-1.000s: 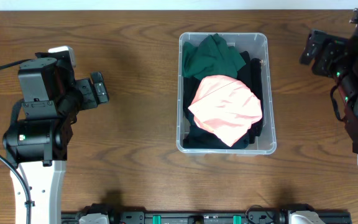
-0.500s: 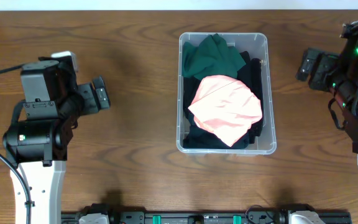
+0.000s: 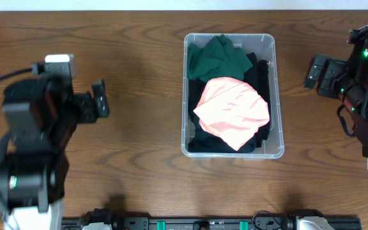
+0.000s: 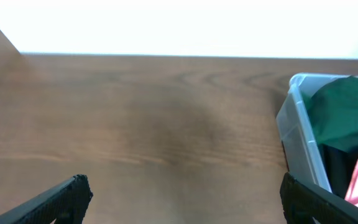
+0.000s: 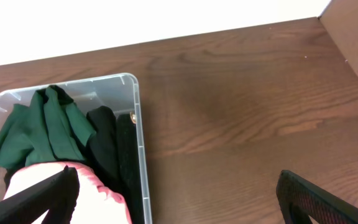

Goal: Pack container

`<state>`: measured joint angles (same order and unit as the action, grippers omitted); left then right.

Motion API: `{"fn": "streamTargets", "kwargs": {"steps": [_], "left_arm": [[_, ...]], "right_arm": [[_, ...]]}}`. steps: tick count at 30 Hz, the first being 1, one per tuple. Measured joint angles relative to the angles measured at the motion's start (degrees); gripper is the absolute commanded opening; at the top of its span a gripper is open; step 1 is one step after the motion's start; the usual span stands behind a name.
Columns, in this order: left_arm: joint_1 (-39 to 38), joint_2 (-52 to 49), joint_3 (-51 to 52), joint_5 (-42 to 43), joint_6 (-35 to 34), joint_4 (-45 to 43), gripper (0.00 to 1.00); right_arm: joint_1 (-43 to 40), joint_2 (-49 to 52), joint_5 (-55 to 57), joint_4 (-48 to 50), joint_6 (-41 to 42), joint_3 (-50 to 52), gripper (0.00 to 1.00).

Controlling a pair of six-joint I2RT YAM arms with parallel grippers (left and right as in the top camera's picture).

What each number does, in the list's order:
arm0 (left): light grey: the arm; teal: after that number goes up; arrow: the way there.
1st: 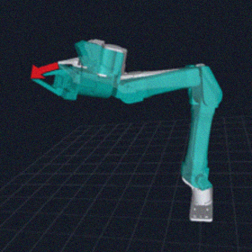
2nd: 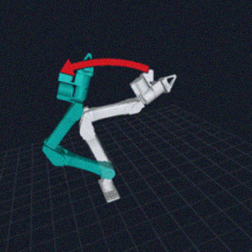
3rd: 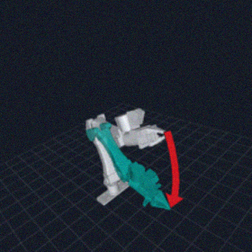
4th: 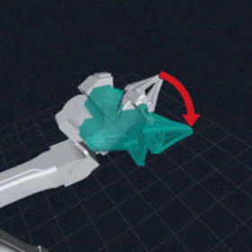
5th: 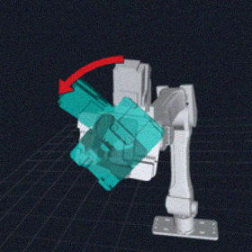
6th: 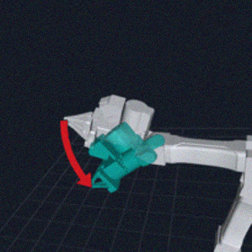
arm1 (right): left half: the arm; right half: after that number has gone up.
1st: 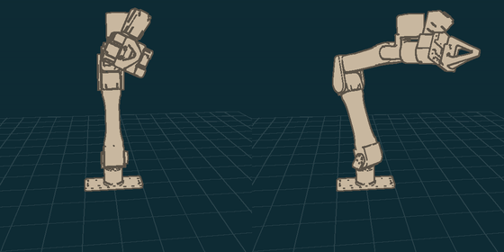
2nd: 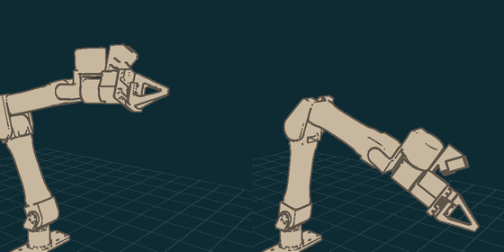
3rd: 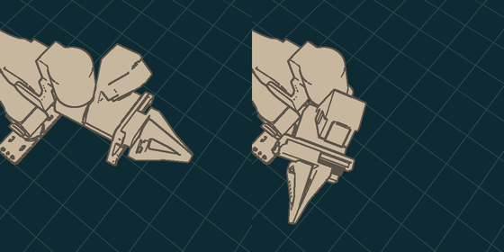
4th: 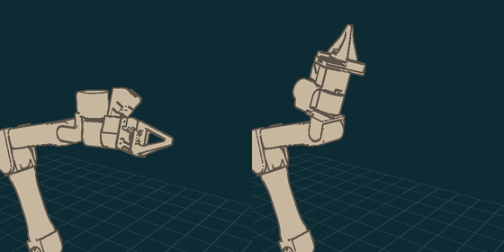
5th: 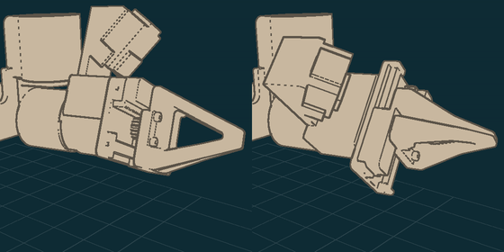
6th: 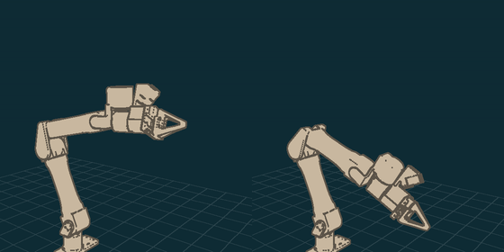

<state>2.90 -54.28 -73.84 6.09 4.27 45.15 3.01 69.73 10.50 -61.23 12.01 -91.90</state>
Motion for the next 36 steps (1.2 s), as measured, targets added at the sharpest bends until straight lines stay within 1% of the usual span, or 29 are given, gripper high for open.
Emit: {"fn": "streamTargets", "kwargs": {"steps": [4, 8, 11, 16, 21, 29, 32, 36], "left_arm": [[0.00, 7.08, 0.92, 0.02, 2.47, 1.51, 0.98], [0.00, 14.16, 5.01, 0.04, 3.56, 2.10, 0.98], [0.00, 19.30, 11.23, 0.07, 3.76, -0.15, 0.98], [0.00, 28.41, 26.05, 0.90, 3.76, -7.28, 0.98], [0.00, 37.22, 38.99, 1.51, 3.69, -12.02, 0.98], [0.00, 46.42, 51.67, 1.70, 3.69, -14.47, 0.98], [0.00, 48.26, 54.64, 1.70, 3.67, -14.78, 0.98], [0.00, 50.80, 59.71, 1.70, 3.69, -17.33, 0.98]], "right_arm": [[0.00, 0.00, 0.00, -0.04, -0.02, 0.00, 0.99], [0.00, 0.00, 0.00, -0.09, 0.00, 0.00, 0.99], [0.00, 0.00, 0.00, -0.07, 0.00, 0.00, 0.99], [0.00, 0.00, 0.00, -0.11, 0.00, 0.04, 0.99], [0.00, 0.00, 0.00, -0.13, 0.00, 0.04, 0.99], [0.00, 0.00, 0.00, -0.15, 0.00, 0.04, 0.99], [0.00, 0.00, 0.02, -0.13, 0.00, 0.04, 0.99], [0.00, 0.00, 0.00, -0.15, 0.00, 0.04, 0.99]]}}
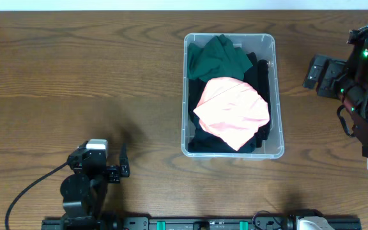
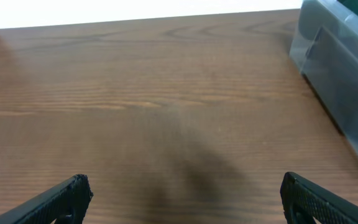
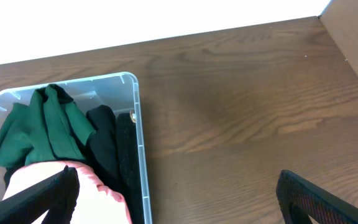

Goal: Pack container

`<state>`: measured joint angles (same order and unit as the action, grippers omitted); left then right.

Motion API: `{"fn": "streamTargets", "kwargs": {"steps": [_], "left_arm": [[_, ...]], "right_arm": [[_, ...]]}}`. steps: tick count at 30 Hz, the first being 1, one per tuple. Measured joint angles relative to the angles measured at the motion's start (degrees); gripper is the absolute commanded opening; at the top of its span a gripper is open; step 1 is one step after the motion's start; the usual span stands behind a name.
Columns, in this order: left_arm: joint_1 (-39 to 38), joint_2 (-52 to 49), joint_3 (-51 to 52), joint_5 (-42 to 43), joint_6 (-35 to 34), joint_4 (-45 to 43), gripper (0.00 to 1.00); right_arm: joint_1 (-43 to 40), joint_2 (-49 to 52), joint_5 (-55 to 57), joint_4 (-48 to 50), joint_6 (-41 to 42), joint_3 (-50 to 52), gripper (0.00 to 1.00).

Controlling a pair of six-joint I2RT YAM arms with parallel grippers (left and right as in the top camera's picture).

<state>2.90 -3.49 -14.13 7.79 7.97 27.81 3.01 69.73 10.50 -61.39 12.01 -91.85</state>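
Observation:
A clear plastic container [image 1: 187, 89] stands at the table's middle. Inside it a pink garment [image 1: 232, 112] lies on top of black clothes, with a green garment [image 1: 217, 56] at the far end. My left gripper [image 1: 121, 170] is open, low over the wood near the front edge, well left of the container; its wrist view shows bare table and the container's wall [image 2: 337, 74] at the right. At the right edge my right gripper [image 1: 313, 73] stands open beside the container, with nothing between its fingers; the right wrist view shows the container [image 3: 138, 155] and the green garment [image 3: 42, 127].
Wooden table [image 1: 75, 76] all around. A black rail [image 1: 203, 223] runs along the front edge. The right arm's body fills the right margin.
My left arm has drawn back from mid-left of the table to the front edge, still open. The right arm and the clothes in the container have not moved.

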Motion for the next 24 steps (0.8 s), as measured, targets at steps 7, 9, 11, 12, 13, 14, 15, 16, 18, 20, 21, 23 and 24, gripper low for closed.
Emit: {"fn": "streamTargets", "kwargs": {"steps": [7, 9, 11, 12, 13, 14, 15, 16, 18, 20, 21, 23, 24], "left_arm": [[0.00, 2.73, 5.77, 0.00, 0.00, -5.44, 0.98], [0.00, 2.82, 6.19, 0.00, 0.00, -6.32, 0.98], [0.00, 2.86, 6.23, 0.00, 0.00, -6.60, 0.98], [0.00, 2.86, 6.23, 0.00, -0.02, -6.69, 0.98], [0.00, 2.86, 6.23, 0.00, 0.00, -6.69, 0.98], [0.00, 2.86, 6.23, 0.00, -0.02, -6.67, 0.98], [0.00, 2.86, 6.23, 0.00, 0.00, -6.67, 0.98], [0.00, 2.86, 6.23, 0.00, -0.02, -6.67, 0.98], [0.00, 2.86, 6.23, 0.00, 0.00, -6.69, 0.98], [0.00, 2.86, 6.23, 0.00, 0.00, -6.67, 0.98], [0.00, 2.86, 6.23, 0.00, 0.00, -6.69, 0.98], [0.00, 2.86, 6.23, 0.00, 0.00, -6.67, 0.98], [0.00, 2.86, 6.23, 0.00, -0.02, -6.67, 0.98]], "right_arm": [[0.00, 0.00, 0.00, 0.00, 0.00, 0.00, 0.99], [0.00, 0.00, 0.00, -0.02, 0.00, 0.00, 0.99], [0.00, 0.00, 0.02, 0.00, 0.00, 0.00, 0.99], [0.00, 0.00, 0.02, 0.00, 0.00, 0.00, 0.99], [0.00, 0.00, 0.02, 0.00, 0.00, 0.00, 0.99], [0.00, 0.00, 0.02, 0.00, 0.00, 0.00, 0.99], [0.00, 0.00, 0.02, 0.00, 0.00, 0.00, 0.99], [0.00, 0.00, 0.02, -0.02, 0.00, 0.00, 0.99], [0.00, 0.00, 0.02, 0.00, 0.00, 0.00, 0.99], [0.00, 0.00, 0.02, 0.00, 0.00, 0.00, 0.99], [0.00, 0.00, 0.02, 0.00, 0.00, 0.00, 0.99], [0.00, 0.00, 0.02, 0.00, 0.00, 0.00, 0.99], [0.00, 0.00, 0.02, 0.00, 0.00, 0.00, 0.99]]}}
